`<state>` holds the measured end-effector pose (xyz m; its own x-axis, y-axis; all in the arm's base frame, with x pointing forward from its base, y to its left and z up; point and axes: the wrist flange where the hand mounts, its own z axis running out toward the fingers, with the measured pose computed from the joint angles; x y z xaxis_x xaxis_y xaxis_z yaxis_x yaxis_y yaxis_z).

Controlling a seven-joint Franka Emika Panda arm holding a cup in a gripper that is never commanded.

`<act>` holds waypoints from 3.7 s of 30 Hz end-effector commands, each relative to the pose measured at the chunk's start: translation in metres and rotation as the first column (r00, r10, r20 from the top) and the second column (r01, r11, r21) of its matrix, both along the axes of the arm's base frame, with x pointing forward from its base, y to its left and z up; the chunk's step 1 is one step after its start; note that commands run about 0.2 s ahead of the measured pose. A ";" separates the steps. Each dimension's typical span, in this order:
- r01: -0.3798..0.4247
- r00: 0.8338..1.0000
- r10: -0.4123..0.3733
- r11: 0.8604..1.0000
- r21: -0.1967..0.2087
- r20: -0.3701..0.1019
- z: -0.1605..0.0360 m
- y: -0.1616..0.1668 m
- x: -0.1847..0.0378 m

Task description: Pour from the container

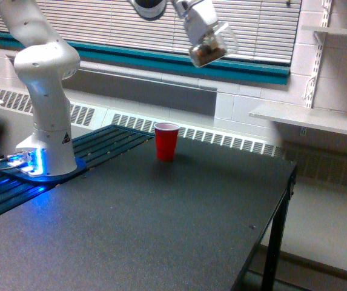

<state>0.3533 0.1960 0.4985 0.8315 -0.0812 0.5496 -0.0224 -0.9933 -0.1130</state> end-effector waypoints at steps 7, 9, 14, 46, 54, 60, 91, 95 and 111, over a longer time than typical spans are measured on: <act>-0.020 0.996 0.017 0.999 -0.033 -0.085 -0.043 0.027 -0.092; -0.011 0.996 0.007 0.999 -0.036 -0.093 -0.050 0.027 -0.105; 0.007 0.994 -0.012 0.999 -0.051 -0.112 -0.070 0.024 -0.135; 0.062 0.980 -0.050 0.997 0.055 -0.194 -0.070 0.052 -0.177; 0.092 0.970 -0.074 0.993 0.069 -0.230 -0.074 0.062 -0.172; 0.110 0.962 -0.086 0.991 0.077 -0.260 -0.079 0.071 -0.170; 0.267 0.905 -0.217 0.959 0.092 -0.366 -0.095 0.083 -0.163; 0.282 0.896 -0.228 0.955 0.092 -0.382 -0.098 0.082 -0.163; 0.334 0.852 -0.261 0.938 0.089 -0.454 -0.111 0.086 -0.174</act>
<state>0.1839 0.2804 0.3921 0.9109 -0.3935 0.1244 -0.3680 -0.9108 -0.1870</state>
